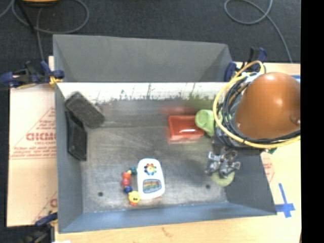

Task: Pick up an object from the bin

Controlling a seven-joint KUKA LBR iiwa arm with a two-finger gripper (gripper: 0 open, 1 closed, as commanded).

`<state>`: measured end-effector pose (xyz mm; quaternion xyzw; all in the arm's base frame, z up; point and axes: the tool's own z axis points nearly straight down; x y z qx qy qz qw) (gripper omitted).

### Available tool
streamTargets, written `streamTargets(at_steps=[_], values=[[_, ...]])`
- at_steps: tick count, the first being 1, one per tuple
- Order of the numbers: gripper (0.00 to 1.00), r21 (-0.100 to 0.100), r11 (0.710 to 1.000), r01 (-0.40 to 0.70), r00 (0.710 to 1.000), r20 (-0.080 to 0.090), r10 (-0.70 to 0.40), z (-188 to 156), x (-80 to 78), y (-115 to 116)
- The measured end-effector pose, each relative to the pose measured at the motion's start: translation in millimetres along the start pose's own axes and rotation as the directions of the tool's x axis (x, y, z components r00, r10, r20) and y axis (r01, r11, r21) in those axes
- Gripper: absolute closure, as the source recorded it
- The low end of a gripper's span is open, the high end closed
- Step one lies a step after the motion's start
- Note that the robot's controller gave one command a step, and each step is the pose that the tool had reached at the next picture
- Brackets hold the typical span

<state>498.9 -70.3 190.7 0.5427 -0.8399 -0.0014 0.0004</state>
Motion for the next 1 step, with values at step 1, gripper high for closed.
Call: streamTargets(at_steps=[1], values=[[1.0, 0.006, 0.99, 0.141, 0.99, 0.0, -0.141, -32.6, -4.0, 0.6]])
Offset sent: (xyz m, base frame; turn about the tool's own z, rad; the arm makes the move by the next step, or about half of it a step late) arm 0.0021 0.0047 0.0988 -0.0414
